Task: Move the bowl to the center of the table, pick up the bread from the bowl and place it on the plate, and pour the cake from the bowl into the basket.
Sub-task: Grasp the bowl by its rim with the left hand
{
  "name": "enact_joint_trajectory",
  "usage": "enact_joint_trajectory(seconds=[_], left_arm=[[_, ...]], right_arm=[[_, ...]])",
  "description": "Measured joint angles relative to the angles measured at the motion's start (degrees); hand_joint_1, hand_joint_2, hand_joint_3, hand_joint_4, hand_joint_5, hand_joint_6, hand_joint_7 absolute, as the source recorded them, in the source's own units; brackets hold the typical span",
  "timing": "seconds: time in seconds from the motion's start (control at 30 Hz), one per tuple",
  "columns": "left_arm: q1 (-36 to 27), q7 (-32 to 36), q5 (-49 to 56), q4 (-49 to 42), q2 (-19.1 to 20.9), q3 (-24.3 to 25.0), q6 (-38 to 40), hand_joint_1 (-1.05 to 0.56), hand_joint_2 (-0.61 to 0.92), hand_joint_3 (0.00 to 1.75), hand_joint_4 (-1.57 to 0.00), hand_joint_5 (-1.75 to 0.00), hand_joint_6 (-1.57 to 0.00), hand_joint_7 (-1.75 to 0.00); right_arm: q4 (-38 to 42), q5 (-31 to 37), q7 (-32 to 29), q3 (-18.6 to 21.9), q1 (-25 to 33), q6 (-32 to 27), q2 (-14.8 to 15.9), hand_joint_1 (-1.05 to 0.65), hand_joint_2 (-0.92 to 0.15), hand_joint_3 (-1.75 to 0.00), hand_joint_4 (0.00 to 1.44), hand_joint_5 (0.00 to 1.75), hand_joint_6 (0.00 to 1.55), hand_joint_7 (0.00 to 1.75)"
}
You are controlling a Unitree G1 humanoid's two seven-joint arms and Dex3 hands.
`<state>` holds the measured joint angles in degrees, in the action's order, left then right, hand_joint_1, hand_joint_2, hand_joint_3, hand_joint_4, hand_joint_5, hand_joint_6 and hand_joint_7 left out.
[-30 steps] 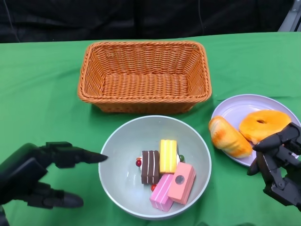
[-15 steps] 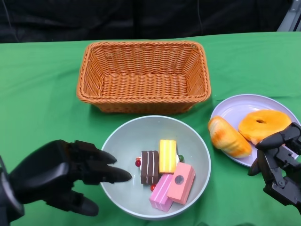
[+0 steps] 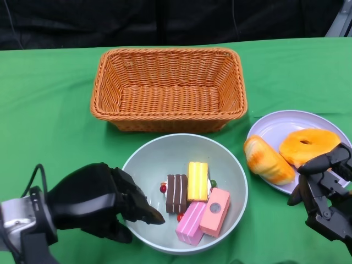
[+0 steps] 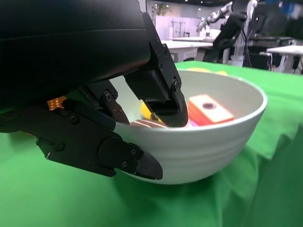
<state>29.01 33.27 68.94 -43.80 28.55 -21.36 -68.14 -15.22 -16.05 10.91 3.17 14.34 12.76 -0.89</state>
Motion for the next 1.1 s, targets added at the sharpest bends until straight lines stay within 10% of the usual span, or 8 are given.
enact_joint_trajectory(seconds=[0.37, 0.53, 0.6, 0.67, 1.0, 1.1], left_arm=[[3.2, 7.3, 2.3, -2.7, 0.6, -14.4, 11.3, -0.36, 0.89, 0.00, -1.00, -0.01, -0.94, -0.01], [4.1, 13.4, 2.2, -5.2, -0.3, -18.1, 12.0, -0.30, 0.76, 0.00, -1.24, -0.11, -1.18, -0.09], [4.4, 18.2, 2.2, -6.7, -0.9, -19.1, 11.3, -0.22, 0.78, 0.00, -0.98, -1.09, -1.20, -0.39], [4.5, 22.3, 2.2, -8.2, -1.3, -20.4, 10.7, -0.20, 0.80, 0.00, -0.87, -1.44, -1.07, -0.68], [4.5, 28.6, -0.3, -8.0, 1.0, -20.9, 2.4, -0.19, 0.91, 0.07, -0.91, -1.35, -1.18, -0.51], [4.2, 28.6, -2.5, -6.4, 2.0, -19.5, 0.1, -0.11, 0.73, 0.59, -0.94, -1.34, -0.99, -0.94]], right_arm=[[0.2, -0.3, 1.0, 0.3, -0.1, 0.1, -0.1, -0.07, -0.65, -0.90, 0.68, 1.61, 0.67, 1.23], [0.1, 0.5, 0.4, 0.2, -0.1, -0.1, -0.2, -0.06, -0.64, -0.92, 0.67, 1.60, 0.67, 1.22], [-0.1, 0.7, 0.0, 0.2, -0.1, -0.3, -0.3, -0.06, -0.64, -0.93, 0.67, 1.60, 0.67, 1.22], [-0.3, 0.7, -0.1, 0.0, 0.0, -0.5, -0.3, -0.06, -0.64, -0.93, 0.67, 1.61, 0.67, 1.23], [-0.5, 0.8, -0.1, -0.2, 0.0, -0.6, -0.5, -0.07, -0.68, -0.90, 0.63, 1.65, 0.63, 1.28], [-0.5, 0.7, -0.1, -0.2, 0.0, -0.6, -0.5, -0.07, -0.68, -0.90, 0.63, 1.66, 0.62, 1.28]])
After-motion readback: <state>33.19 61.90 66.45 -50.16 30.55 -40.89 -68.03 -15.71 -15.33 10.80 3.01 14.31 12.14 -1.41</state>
